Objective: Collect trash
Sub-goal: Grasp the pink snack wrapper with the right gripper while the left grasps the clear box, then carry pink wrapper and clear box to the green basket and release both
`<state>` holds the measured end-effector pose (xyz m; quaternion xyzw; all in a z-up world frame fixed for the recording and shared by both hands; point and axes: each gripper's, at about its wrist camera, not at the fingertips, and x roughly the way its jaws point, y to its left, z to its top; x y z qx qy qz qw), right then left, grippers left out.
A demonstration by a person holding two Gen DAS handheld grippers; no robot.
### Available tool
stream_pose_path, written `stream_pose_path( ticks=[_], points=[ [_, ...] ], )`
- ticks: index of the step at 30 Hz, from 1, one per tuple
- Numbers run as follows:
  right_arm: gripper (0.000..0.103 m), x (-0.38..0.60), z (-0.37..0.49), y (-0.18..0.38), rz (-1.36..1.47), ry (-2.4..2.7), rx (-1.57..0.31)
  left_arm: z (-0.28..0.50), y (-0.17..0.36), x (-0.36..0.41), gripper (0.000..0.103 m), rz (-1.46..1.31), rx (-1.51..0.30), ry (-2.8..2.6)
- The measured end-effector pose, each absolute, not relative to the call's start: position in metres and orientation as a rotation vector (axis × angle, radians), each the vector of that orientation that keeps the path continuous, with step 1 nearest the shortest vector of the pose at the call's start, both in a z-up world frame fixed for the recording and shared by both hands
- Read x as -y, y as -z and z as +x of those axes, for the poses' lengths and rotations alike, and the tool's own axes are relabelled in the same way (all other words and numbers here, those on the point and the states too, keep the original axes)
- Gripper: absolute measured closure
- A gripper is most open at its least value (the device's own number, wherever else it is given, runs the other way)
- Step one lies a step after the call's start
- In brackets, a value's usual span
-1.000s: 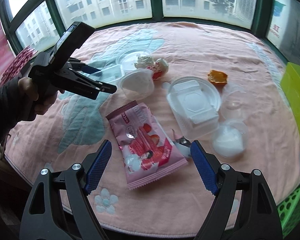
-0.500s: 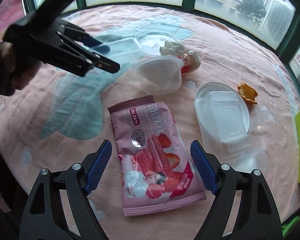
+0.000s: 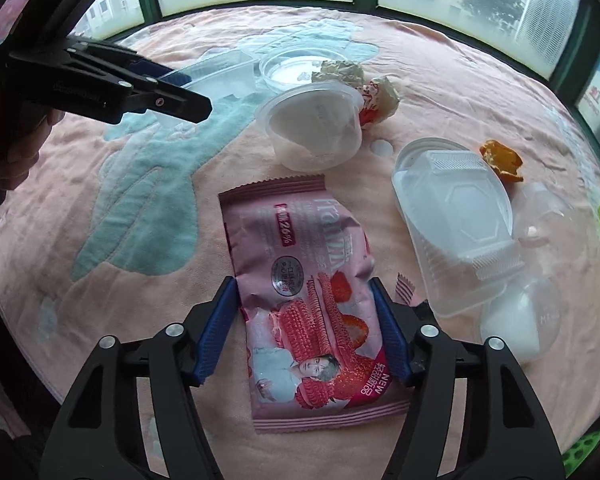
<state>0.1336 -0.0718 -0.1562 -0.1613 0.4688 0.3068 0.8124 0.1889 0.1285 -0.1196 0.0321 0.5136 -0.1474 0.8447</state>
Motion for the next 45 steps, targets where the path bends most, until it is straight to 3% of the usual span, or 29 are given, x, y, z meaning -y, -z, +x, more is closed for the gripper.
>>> stream_pose_path(
  ticks=[6,19,33,45],
  points=[
    [0.047,0.092,0.125,0.14,-0.222,-0.639,-0.984,0.175,0.1,-0.118,0.046,0.054,-1.047,0.33],
    [0.048,0.171,0.098,0.081,0.064,-0.515,-0.859,0.149,0.059,-0.06,0.046,0.074,-0.984,0.416],
    [0.047,0.301,0.055,0.037,0.263,-0.235,-0.725,0.135,0.028,0.061,0.046,0.111,-0.93,0.624],
    [0.044,0.391,0.013,0.042,0.356,0.024,-0.694,0.126,0.021,0.163,0.046,0.161,-0.924,0.799]
  ],
)
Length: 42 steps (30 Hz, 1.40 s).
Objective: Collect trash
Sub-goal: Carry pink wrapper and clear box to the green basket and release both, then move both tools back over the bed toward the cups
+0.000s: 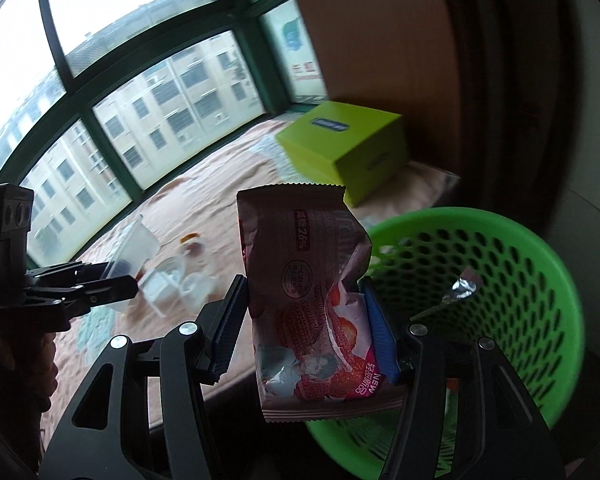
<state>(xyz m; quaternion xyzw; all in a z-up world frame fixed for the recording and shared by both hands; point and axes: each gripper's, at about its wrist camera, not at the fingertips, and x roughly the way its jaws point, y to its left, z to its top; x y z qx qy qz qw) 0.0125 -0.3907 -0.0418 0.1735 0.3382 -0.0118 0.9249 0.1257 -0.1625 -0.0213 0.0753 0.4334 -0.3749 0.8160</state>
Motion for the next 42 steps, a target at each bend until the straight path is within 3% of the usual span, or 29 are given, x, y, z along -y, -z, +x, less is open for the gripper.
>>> stream_pose_path(
  ticks=[10,21,38,42],
  points=[
    [0.037,0.437,-0.016,0.053,0.412,0.136,-0.702,0.113,0.016,0.23,0.046,0.182,-0.925,0.909],
    [0.022,0.462,-0.035,0.057,0.458,0.193,-0.681,0.106,0.011,0.274,0.045,0.173,-0.928,0.97],
    [0.021,0.483,-0.062,0.05,0.502,0.248,-0.62,0.101,0.032,0.333,0.045,0.175,-1.004,1.027],
    [0.021,0.483,-0.063,0.049,0.506,0.245,-0.615,0.097,0.035,0.341,0.04,0.166,-1.01,1.051]
  ],
)
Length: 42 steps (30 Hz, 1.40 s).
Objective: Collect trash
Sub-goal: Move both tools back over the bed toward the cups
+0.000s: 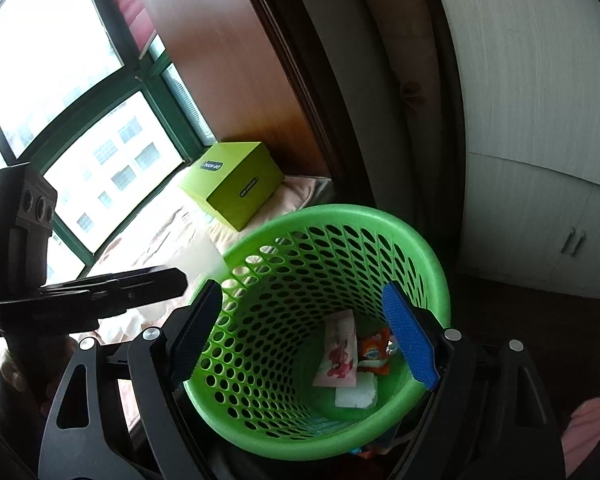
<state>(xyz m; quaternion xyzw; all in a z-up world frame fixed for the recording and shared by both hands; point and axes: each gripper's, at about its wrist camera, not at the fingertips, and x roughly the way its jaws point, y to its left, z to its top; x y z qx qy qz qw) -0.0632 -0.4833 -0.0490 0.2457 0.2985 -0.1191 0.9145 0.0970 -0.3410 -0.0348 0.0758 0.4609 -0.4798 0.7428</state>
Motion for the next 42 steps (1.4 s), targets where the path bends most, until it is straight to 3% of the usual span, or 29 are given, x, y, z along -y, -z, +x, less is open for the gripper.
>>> stream_pose_path(
  ticks=[3,11,13,19,21,42],
  points=[
    [0.021,0.482,-0.064,0.049,0.505,0.241,-0.615,0.095,0.034,0.342,0.031,0.163,-1.002,1.05],
    [0.021,0.466,-0.056,0.045,0.485,0.192,-0.627,0.094,0.031,0.308,0.03,0.147,-0.987,0.965],
    [0.021,0.458,-0.051,0.044,0.474,0.174,-0.631,0.095,0.029,0.295,0.024,0.141,-0.978,0.923],
    [0.021,0.435,-0.035,0.043,0.448,0.116,-0.65,0.105,0.032,0.248,0.024,0.126,-0.963,0.778],
    [0.016,0.425,-0.029,0.042,0.431,0.097,-0.655,0.11,0.033,0.229,0.024,0.111,-0.96,0.724],
    [0.016,0.329,0.039,0.048,0.296,-0.122,-0.732,0.174,0.071,0.009,0.024,0.045,-0.98,0.159]
  ],
)
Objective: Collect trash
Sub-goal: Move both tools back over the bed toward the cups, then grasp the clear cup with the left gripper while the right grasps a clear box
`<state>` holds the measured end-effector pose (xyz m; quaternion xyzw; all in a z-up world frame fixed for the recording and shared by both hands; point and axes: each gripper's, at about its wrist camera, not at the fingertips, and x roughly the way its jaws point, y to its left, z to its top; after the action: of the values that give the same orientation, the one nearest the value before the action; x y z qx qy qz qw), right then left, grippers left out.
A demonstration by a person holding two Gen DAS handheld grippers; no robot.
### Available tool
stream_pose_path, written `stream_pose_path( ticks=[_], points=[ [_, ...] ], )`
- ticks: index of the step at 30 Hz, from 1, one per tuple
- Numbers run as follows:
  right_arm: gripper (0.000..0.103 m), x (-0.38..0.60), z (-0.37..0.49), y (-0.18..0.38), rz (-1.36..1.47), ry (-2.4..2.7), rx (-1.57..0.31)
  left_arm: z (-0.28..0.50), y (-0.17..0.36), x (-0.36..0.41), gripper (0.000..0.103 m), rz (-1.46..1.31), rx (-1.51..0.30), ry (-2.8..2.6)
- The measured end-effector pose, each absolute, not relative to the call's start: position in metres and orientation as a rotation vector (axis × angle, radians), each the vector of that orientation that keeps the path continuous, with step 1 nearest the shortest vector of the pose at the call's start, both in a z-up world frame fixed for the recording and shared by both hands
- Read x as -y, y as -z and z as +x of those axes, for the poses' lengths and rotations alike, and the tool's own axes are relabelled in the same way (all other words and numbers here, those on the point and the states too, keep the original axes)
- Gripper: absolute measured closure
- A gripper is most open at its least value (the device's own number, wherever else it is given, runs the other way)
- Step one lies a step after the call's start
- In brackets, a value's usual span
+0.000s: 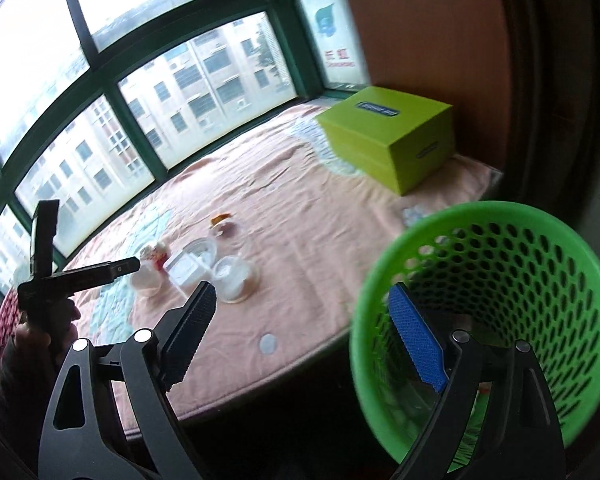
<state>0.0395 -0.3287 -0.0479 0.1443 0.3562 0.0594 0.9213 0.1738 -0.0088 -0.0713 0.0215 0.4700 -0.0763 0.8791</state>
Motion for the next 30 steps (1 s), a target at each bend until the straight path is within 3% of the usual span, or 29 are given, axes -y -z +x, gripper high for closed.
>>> stream_pose_path(
  ticks=[7,19,24,30],
  points=[
    [0.016,0.297,0.064,0.056,0.243,-0.181,-0.773,0.185,0.094,-0.018,0.025,0.065,-1.026,0.14],
    [0.016,0.237,0.107,0.069,0.13,-0.328,-0.839,0.199,0.118,-0.022,0.051,0.052,-1.052,0.189],
    [0.017,0.212,0.121,0.072,0.075,-0.385,-0.85,0.203,0.123,-0.027,0.071,0.012,-1.063,0.229],
    [0.022,0.185,0.139,0.078,0.016,-0.452,-0.868,0.201,0.119,-0.038,0.077,-0.033,-1.063,0.24]
  ],
)
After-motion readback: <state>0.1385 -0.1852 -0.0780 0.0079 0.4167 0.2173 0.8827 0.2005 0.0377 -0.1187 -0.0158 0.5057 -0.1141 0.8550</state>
